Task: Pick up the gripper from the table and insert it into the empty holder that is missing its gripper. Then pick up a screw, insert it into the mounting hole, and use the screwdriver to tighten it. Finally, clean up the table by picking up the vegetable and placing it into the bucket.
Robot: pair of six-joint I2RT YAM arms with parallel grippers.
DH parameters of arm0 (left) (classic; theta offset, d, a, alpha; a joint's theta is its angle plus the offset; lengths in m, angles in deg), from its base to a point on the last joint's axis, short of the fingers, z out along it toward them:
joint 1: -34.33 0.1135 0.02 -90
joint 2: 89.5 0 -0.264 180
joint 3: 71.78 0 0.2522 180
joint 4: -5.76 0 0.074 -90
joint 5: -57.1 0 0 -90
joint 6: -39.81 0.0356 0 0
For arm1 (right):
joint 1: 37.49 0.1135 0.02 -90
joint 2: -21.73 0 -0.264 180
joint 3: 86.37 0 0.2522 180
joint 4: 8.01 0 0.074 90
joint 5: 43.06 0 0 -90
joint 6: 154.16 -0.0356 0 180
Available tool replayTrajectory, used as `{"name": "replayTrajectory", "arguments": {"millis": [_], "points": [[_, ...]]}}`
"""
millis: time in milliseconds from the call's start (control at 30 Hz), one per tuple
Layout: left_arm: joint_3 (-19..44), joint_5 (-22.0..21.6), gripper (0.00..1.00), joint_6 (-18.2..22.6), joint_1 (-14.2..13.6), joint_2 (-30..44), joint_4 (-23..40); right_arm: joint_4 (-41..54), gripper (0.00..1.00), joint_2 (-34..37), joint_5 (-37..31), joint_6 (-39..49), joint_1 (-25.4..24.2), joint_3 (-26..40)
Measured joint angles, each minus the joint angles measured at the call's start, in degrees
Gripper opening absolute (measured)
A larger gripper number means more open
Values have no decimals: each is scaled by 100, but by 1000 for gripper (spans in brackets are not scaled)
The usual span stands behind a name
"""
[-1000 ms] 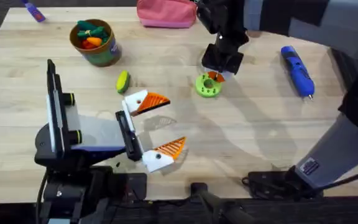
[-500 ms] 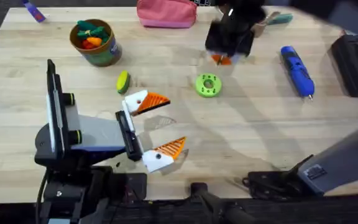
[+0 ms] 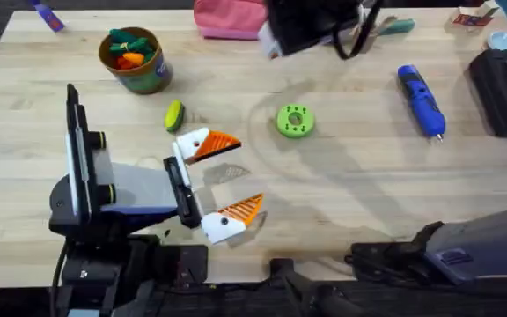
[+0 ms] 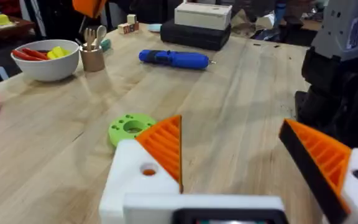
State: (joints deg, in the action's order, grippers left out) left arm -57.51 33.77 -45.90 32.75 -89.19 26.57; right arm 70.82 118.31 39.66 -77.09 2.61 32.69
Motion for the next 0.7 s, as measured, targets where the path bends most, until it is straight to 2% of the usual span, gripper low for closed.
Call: {"name": "replayTrajectory", "arguments": {"millis": [233, 400, 567, 700], "points": [[0, 0, 985, 0, 0, -2, 0, -38, 6, 2, 1225, 1814, 466, 0], [0, 0, 985, 0, 0, 0, 0, -4, 6, 2, 1902, 2549, 623, 0], [0, 0, 985, -1, 0, -1, 0, 257, 6, 2, 2016, 2903, 877, 162], [0, 0, 985, 0, 0, -1, 0, 622, 6, 45, 1877, 3104, 1175, 609]]}}
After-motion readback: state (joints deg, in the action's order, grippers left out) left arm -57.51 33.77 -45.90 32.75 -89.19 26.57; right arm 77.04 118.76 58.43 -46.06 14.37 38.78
